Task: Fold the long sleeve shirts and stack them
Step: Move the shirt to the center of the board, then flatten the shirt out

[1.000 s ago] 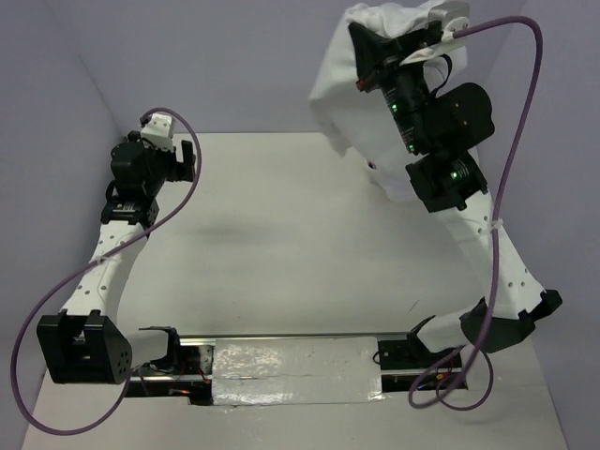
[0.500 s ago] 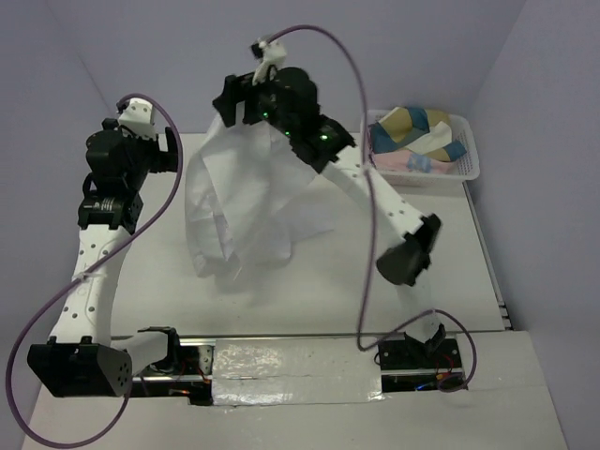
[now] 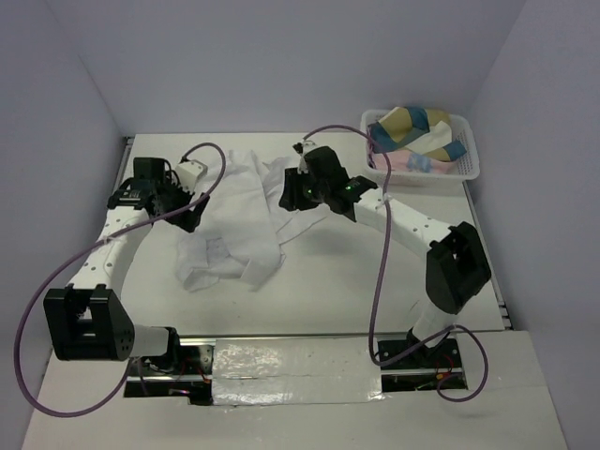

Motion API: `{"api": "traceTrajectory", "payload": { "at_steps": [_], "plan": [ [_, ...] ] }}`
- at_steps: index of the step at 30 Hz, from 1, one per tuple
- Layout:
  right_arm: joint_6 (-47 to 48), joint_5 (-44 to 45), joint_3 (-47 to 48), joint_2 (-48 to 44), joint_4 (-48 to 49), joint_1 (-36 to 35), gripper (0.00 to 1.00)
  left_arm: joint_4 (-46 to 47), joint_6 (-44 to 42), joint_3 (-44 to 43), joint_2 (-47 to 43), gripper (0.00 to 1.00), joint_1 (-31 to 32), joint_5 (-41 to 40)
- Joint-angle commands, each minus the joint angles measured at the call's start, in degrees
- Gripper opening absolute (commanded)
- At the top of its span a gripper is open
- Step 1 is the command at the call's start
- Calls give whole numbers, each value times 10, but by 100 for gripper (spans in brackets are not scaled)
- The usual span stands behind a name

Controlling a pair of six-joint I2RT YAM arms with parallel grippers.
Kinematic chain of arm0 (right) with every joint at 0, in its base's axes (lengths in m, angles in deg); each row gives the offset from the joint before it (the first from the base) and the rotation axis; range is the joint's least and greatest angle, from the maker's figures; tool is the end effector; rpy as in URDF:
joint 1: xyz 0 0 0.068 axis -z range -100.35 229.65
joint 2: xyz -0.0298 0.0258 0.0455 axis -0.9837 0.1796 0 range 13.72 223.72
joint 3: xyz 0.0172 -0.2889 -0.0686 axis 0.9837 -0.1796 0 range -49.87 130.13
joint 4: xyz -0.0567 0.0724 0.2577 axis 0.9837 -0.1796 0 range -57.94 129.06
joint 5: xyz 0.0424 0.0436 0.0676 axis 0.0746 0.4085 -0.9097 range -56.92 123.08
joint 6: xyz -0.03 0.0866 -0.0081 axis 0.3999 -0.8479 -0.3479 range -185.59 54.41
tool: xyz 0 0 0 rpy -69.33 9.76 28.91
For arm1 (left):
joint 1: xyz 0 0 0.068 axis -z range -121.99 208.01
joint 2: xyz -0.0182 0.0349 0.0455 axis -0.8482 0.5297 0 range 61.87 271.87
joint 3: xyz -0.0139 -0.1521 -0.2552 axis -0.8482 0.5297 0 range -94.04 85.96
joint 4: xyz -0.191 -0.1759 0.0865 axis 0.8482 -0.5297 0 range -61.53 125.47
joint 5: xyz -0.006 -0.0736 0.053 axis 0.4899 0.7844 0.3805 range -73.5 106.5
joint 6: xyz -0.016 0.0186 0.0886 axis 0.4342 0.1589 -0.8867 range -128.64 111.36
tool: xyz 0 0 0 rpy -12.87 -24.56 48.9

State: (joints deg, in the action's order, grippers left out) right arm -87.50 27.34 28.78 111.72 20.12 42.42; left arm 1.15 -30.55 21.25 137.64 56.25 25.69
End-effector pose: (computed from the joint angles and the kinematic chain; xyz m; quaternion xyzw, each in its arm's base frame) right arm 0.3503 0.2766 0.2744 -0.1415 0.8878 0.2541 0.3566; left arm 0.3230 -0.0032 0.2928 0.1912 0.9026 0.0051 0.3856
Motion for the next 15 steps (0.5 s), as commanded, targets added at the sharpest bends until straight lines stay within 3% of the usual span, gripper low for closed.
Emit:
{"api": "traceTrajectory", "payload": {
  "at_steps": [1, 2, 6, 7, 10, 13, 15],
  "plan": [
    [-18, -68, -44, -18, 97, -8, 49, -5, -64, 23, 12, 98, 1, -9],
    [-23, -83, -53, -13, 106, -19, 64, -5, -69, 33, 15, 96, 1, -7],
    [-19, -87, -72, 5, 120, -77, 83, 7, -52, 89, 19, 92, 1, -10],
    [-9, -86, -68, 11, 119, -91, 92, 22, -49, 117, 23, 91, 0, -15],
    [-2, -90, -62, 36, 130, -128, 100, 54, -31, 161, 31, 91, -1, -16],
    [-15, -105, -48, 88, 133, -133, 99, 89, -20, 180, 47, 96, 2, -11],
    [-37, -95, -25, 126, 83, -131, 96, 111, -19, 186, 58, 96, 3, -34]
  ]
}}
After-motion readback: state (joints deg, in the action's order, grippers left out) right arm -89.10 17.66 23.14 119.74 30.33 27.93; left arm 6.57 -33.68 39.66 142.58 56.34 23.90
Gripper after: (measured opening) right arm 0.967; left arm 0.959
